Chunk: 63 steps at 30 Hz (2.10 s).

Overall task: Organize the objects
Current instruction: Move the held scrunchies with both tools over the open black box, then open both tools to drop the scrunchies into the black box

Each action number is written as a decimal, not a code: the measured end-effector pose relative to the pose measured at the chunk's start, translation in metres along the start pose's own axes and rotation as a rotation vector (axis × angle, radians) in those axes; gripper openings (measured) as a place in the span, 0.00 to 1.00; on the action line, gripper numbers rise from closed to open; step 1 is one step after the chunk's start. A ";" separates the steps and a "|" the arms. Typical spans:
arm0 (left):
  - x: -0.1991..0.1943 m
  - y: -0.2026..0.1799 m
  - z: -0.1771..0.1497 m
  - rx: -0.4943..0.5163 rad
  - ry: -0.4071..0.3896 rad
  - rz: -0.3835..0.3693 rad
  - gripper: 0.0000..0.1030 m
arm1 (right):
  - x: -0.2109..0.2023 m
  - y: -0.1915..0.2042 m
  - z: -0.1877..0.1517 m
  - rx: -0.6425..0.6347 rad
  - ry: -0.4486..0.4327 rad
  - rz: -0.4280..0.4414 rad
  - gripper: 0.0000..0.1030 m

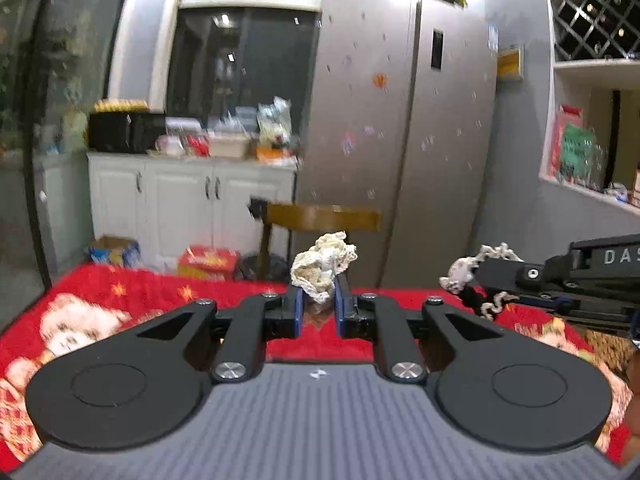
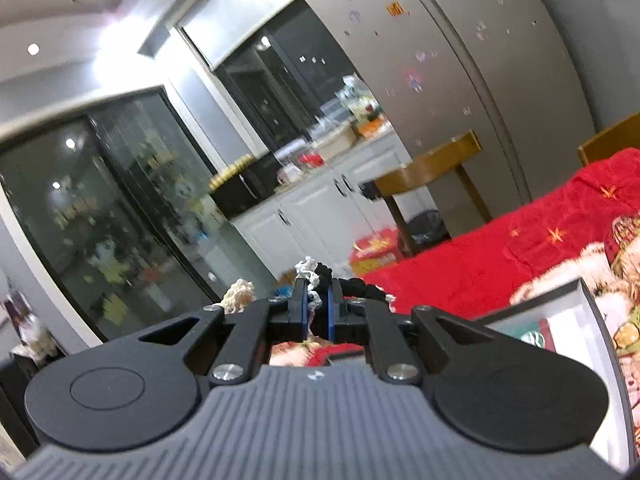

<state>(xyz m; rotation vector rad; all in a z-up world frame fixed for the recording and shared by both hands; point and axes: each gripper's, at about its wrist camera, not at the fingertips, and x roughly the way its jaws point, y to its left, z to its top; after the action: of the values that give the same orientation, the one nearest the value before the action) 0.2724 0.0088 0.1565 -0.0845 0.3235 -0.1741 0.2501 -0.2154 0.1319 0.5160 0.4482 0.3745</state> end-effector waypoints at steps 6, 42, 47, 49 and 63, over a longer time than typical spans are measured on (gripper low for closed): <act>0.043 0.009 -0.036 0.002 0.150 -0.039 0.17 | 0.028 -0.007 -0.018 -0.003 0.092 -0.052 0.11; 0.098 0.023 -0.088 -0.013 0.418 -0.043 0.17 | 0.079 -0.036 -0.051 0.055 0.312 -0.156 0.11; 0.099 0.025 -0.089 -0.024 0.429 -0.043 0.17 | 0.085 -0.038 -0.054 0.059 0.329 -0.158 0.11; 0.099 0.026 -0.089 -0.030 0.430 -0.044 0.17 | 0.085 -0.039 -0.054 0.060 0.331 -0.160 0.12; 0.101 0.028 -0.089 -0.032 0.438 -0.047 0.18 | 0.088 -0.043 -0.055 0.076 0.354 -0.151 0.17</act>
<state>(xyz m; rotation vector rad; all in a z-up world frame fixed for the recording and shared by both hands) 0.3423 0.0126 0.0385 -0.0852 0.7612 -0.2337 0.3061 -0.1892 0.0383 0.4873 0.8414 0.3042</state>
